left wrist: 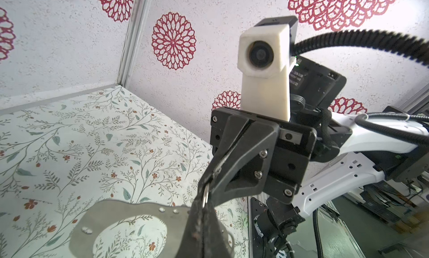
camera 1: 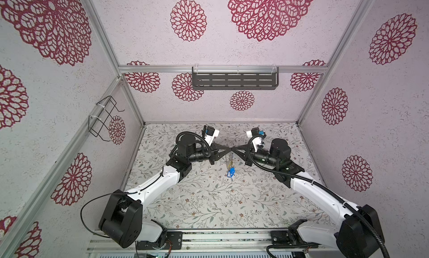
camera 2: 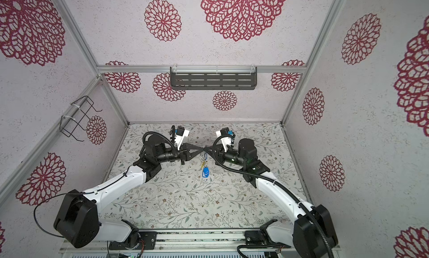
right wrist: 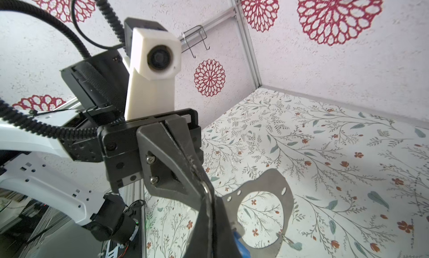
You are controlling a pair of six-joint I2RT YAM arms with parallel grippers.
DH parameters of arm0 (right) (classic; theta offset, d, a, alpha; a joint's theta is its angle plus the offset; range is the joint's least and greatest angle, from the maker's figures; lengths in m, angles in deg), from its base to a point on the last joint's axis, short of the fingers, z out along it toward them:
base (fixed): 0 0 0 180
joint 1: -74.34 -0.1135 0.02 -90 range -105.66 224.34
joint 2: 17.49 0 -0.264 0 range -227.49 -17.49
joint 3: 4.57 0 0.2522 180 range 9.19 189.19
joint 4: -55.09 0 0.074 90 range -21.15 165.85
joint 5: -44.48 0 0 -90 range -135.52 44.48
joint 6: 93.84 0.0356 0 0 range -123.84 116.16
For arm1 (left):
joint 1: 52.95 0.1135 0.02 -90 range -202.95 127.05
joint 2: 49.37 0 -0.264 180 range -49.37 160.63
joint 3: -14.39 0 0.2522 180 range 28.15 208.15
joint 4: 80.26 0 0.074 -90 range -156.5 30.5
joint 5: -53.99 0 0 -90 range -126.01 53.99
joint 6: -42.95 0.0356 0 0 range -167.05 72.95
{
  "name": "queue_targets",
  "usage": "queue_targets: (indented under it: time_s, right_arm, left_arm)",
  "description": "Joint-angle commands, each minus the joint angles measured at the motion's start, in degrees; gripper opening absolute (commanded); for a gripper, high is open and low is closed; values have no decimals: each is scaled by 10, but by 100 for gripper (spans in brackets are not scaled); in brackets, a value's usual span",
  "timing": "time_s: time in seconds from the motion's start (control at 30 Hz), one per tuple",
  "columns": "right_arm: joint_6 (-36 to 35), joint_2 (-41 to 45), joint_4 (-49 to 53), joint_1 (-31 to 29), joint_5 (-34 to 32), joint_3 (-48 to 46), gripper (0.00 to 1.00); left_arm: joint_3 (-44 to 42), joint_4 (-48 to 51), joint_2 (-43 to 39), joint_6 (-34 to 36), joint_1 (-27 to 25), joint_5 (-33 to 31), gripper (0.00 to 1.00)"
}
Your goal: Remove the keys from the keyring
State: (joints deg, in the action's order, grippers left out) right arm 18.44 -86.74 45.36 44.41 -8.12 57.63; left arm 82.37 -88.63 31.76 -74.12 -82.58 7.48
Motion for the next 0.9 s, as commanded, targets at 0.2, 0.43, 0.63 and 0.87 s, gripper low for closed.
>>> queue_targets:
  time_s: [0.2, 0.43, 0.63, 0.87]
  right_arm:
    - [53, 49, -118, -4, -69, -29, 0]
    - [102, 36, -196, 0, -62, -51, 0]
    - [162, 11, -294, 6, -49, -73, 0]
    - [202, -21, -361, 7, -45, -73, 0]
  left_arm:
    - [-47, 30, -60, -66, 13, -277, 8]
    - [-78, -10, -63, -118, 32, -287, 97]
    - [-44, 41, -71, -139, 53, -242, 97]
    - [-75, -135, -43, -210, 58, -177, 97]
